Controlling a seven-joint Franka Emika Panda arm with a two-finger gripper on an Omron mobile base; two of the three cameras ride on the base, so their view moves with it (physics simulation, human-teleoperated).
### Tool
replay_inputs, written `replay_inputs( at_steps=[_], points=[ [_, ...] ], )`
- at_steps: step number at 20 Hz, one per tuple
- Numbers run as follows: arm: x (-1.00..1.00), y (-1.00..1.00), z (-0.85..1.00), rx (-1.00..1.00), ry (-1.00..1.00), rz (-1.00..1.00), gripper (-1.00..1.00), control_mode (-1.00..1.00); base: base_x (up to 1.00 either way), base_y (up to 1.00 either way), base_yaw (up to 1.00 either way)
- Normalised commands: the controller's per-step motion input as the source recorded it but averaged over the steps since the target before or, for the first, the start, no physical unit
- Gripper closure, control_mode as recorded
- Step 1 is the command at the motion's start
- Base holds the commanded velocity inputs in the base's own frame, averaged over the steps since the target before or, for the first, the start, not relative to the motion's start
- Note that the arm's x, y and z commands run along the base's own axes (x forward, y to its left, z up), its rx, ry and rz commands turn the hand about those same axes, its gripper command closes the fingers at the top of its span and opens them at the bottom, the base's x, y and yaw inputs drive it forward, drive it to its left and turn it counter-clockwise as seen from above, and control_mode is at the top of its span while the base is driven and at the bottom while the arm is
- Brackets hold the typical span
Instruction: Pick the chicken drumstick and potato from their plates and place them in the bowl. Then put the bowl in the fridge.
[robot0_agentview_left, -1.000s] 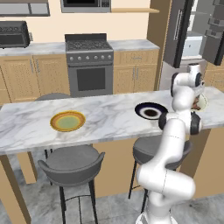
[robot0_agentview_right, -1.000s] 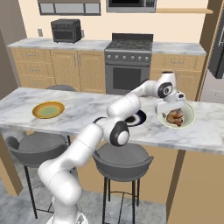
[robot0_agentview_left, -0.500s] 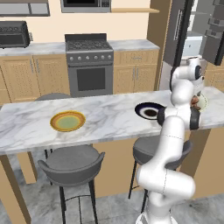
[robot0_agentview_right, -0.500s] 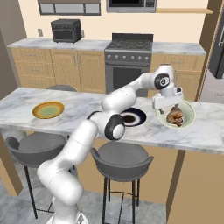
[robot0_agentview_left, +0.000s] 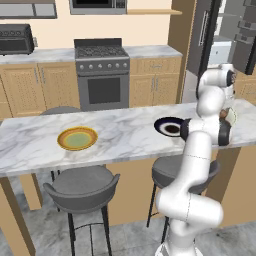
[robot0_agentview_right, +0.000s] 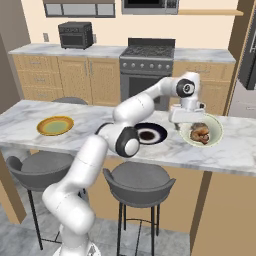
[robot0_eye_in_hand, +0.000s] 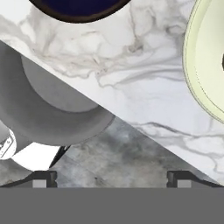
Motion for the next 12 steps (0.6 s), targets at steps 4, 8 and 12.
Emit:
replay_inputs(
  at_steps=[4, 8, 12],
  points=[
    [-0.62, 0.47, 0.02, 0.11, 0.0, 0.0, -1.0, -1.0, 0.0, 0.0, 0.0],
    [-0.74, 0.54, -0.01, 0.03, 0.0, 0.0, -1.0, -1.0, 0.0, 0.0, 0.0],
    [-0.74, 0.62, -0.01, 0.0, -0.04, 0.0, -1.0, -1.0, 0.0, 0.0, 0.0]
  ],
)
